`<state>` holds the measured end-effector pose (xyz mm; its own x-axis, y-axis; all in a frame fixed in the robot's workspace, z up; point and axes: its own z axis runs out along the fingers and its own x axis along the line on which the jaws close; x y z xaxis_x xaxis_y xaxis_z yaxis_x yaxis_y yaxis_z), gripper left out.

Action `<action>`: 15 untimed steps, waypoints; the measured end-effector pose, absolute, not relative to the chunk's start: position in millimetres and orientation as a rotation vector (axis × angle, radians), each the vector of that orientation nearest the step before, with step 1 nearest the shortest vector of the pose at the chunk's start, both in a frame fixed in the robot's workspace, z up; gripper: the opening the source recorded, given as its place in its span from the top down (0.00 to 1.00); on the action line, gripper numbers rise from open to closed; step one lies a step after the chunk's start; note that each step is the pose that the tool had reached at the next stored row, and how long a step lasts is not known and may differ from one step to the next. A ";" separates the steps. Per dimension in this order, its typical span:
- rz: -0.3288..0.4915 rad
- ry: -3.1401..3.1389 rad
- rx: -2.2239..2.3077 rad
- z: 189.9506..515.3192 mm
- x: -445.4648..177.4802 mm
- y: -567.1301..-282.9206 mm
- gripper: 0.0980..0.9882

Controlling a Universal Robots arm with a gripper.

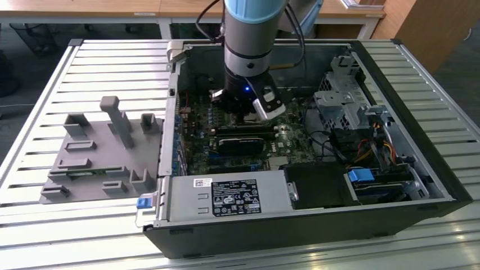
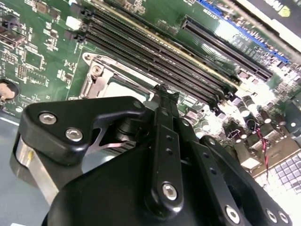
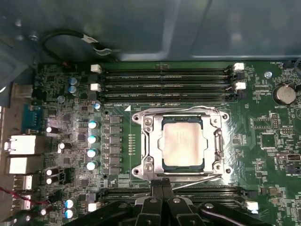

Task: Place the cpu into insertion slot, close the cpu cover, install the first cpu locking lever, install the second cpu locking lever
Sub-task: 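Install the second cpu locking lever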

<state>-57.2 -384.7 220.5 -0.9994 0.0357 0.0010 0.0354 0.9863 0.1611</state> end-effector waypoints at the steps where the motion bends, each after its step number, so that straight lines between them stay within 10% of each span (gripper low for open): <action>1: 0.259 3.129 0.056 220.3 -58.4 -385.6 0.99; 15: 0.339 3.123 0.038 213.7 -65.5 -396.9 0.99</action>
